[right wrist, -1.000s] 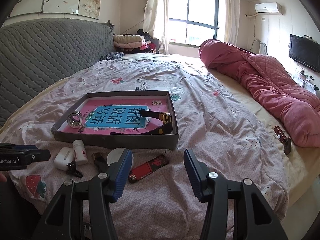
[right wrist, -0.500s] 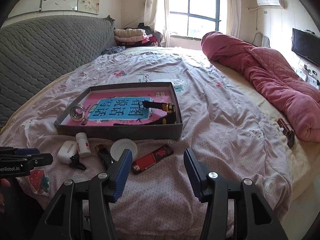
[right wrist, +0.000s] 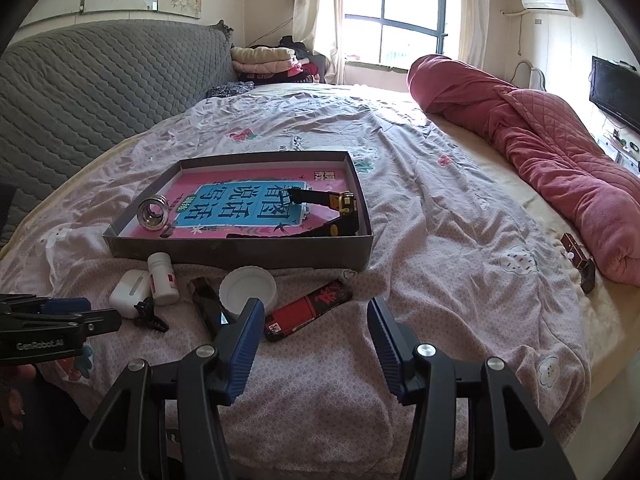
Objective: Organize rigid objects
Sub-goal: 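Lower the left gripper onto the white earbud case while the right gripper approaches the red lighter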
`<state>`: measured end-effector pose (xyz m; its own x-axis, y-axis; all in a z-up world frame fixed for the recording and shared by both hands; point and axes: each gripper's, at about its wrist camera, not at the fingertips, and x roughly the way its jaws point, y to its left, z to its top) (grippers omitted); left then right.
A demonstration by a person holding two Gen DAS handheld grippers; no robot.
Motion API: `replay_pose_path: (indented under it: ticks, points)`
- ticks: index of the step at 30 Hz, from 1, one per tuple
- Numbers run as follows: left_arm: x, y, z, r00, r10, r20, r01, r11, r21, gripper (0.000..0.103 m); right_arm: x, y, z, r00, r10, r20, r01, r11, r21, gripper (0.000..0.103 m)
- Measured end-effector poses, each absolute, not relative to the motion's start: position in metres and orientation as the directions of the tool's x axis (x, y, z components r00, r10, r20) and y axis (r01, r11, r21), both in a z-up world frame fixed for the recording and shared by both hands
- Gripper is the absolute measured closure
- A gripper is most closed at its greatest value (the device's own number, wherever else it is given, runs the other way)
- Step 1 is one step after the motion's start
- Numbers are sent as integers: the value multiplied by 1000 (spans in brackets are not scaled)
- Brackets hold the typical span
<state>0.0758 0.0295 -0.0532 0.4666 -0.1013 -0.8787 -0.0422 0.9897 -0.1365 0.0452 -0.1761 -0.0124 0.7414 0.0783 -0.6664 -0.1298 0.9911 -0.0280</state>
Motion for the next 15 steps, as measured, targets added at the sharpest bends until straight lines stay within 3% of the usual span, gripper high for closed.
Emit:
replay_pose_path:
  ticks: [15]
  points:
    - [97, 23, -63, 467, -80, -881, -54, 991, -119, 45, 56, -172, -22, 720, 92, -688, -150, 988, -24, 50]
